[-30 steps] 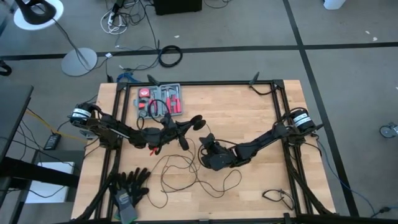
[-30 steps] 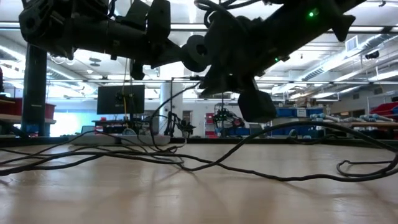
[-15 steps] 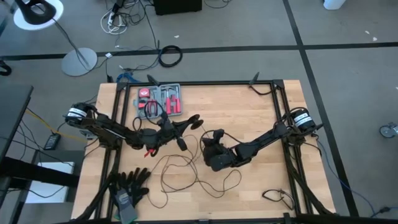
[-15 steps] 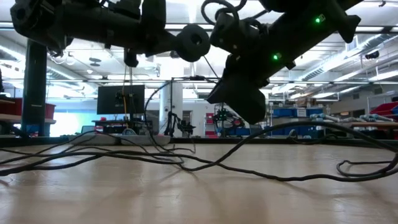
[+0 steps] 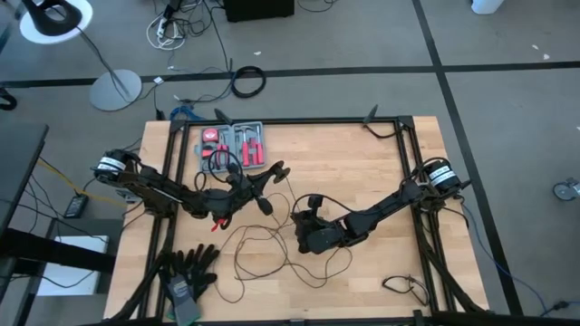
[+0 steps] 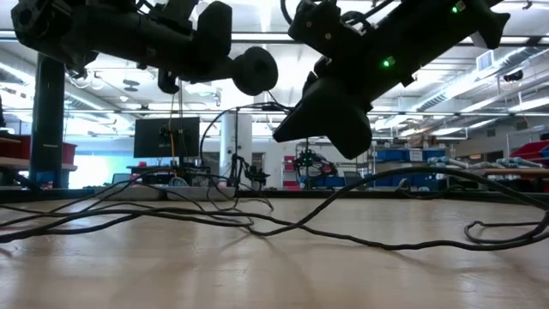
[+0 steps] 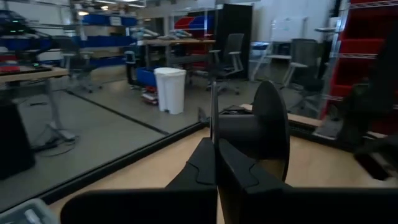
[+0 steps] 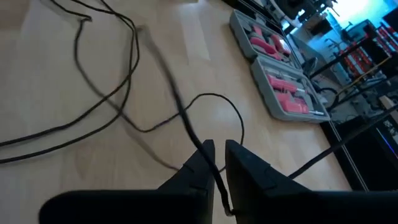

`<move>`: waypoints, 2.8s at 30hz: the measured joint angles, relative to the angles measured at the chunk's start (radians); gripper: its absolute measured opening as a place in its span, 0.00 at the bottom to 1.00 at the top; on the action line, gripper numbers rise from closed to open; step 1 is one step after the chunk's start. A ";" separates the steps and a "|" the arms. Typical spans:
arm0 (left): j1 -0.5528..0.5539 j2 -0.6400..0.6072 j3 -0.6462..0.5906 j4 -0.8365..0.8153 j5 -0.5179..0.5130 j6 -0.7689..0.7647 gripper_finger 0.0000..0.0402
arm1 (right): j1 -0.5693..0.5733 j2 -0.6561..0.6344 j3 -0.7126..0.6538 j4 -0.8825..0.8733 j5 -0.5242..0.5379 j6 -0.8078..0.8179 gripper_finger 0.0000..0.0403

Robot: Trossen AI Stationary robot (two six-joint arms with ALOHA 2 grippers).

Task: Coil cords
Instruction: Coil the black wire onto the spool

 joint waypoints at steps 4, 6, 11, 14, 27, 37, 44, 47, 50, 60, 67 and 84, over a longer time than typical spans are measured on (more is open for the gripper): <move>-0.002 0.000 0.000 0.001 0.000 -0.002 0.00 | 0.003 0.000 0.000 -0.001 0.009 -0.019 0.09; -0.006 0.000 0.000 0.000 0.000 -0.021 0.00 | 0.003 0.000 0.000 0.003 0.013 -0.052 0.08; -0.008 0.000 0.000 -0.014 0.021 -0.054 0.00 | 0.000 0.000 0.000 0.047 0.036 -0.116 0.08; -0.008 0.000 0.000 -0.025 0.038 -0.081 0.00 | -0.007 0.001 0.000 0.103 0.033 -0.147 0.08; -0.008 0.001 0.000 -0.080 0.100 -0.129 0.00 | -0.086 -0.036 0.000 0.323 -0.124 -0.234 0.01; -0.008 0.001 0.000 -0.103 0.125 -0.134 0.00 | -0.124 -0.161 0.000 0.389 -0.251 -0.307 0.00; -0.008 0.001 0.000 -0.090 0.210 -0.185 0.00 | -0.176 -0.167 0.000 0.471 -0.390 -0.275 0.00; -0.008 0.001 0.000 -0.070 0.229 -0.186 0.00 | -0.194 -0.167 0.000 0.514 -0.421 -0.262 0.00; -0.006 0.001 0.006 -0.063 0.257 -0.186 0.00 | -0.210 -0.167 0.000 0.578 -0.482 -0.262 0.00; -0.006 0.002 0.065 -0.170 0.302 -0.185 0.00 | -0.252 -0.167 0.000 0.697 -0.551 -0.263 0.00; -0.006 0.002 0.070 -0.186 0.327 -0.186 0.00 | -0.279 -0.167 0.000 0.745 -0.578 -0.281 0.00; -0.006 0.002 0.071 -0.246 0.314 -0.185 0.00 | -0.227 -0.192 0.000 0.682 -0.236 -0.585 0.00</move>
